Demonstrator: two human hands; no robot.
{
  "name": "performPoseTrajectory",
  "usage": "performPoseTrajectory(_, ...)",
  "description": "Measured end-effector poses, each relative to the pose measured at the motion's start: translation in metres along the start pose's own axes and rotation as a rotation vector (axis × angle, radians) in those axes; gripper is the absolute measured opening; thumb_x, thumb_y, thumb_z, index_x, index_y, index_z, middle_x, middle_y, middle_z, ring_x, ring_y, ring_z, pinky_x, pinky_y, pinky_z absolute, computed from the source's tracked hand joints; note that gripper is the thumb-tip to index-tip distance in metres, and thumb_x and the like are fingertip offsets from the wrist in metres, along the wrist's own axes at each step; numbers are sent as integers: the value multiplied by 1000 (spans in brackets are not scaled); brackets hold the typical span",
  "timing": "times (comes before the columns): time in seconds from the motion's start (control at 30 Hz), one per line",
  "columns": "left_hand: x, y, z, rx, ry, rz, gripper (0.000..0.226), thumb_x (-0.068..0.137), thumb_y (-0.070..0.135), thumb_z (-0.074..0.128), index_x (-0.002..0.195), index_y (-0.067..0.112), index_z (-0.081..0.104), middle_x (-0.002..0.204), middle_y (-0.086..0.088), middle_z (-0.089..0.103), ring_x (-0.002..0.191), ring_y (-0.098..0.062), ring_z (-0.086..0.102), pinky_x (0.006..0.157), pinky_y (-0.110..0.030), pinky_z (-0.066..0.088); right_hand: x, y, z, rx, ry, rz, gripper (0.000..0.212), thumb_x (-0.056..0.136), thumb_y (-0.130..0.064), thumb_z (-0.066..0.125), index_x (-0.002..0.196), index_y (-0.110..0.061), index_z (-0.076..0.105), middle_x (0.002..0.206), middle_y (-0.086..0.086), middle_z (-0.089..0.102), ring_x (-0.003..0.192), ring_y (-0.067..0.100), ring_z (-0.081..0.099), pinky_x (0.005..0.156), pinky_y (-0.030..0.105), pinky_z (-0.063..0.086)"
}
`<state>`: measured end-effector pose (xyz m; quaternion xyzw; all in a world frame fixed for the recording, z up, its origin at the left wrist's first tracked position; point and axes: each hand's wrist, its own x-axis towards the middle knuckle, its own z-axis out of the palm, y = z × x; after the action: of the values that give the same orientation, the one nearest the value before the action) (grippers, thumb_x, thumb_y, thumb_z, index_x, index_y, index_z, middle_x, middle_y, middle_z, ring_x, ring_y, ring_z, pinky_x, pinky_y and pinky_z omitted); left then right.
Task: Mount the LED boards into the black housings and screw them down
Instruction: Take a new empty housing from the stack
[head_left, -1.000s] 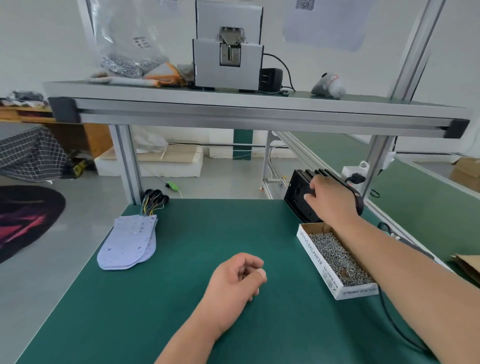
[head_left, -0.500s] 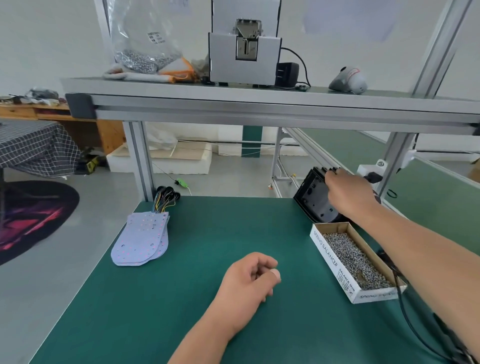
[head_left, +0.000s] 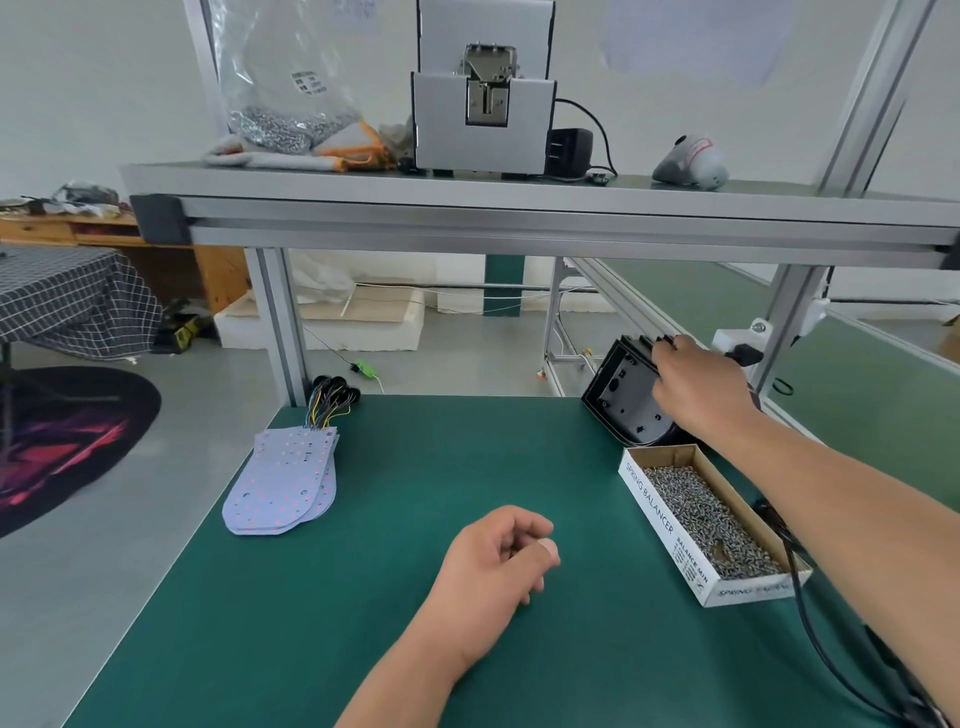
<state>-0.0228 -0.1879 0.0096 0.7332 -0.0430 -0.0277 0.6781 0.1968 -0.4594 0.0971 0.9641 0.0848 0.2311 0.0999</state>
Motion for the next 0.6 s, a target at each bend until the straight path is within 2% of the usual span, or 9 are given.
performPoseTrajectory(0.13,0,0,0,7,4,-3,27,86,39,68,109,27,72,100,-9,76,75,-11,66,73,-26,57,0,2,0,46,43,15,4,93,-8,58,91,-4,56,88,7,44,58,28,40,48,30,25)
performPoseTrajectory(0.23,0,0,0,6,7,-3,26,86,38,68,109,26,72,99,-9,76,75,-11,66,72,-24,56,0,3,4,129,93,12,13,99,-13,56,94,-3,63,94,12,53,67,36,53,53,35,37)
performPoseTrajectory(0.3,0,0,0,2,10,-3,26,86,38,68,109,25,72,100,-10,76,74,-12,65,72,-25,56,-2,3,7,198,140,12,13,98,-12,57,95,-2,65,96,16,57,71,40,57,58,39,40)
performPoseTrajectory(0.47,1,-1,0,-3,13,-11,28,84,40,69,109,26,72,99,-12,76,74,-14,64,73,-29,57,-9,-6,12,369,220,51,13,98,-15,56,98,-7,66,89,12,61,76,37,61,62,36,37)
performPoseTrajectory(0.6,1,-1,0,-1,12,-8,28,84,41,69,108,27,73,99,-10,77,75,-13,65,74,-29,57,-17,-13,12,424,210,73,17,101,-17,55,106,-7,67,85,11,66,75,33,63,63,38,47)
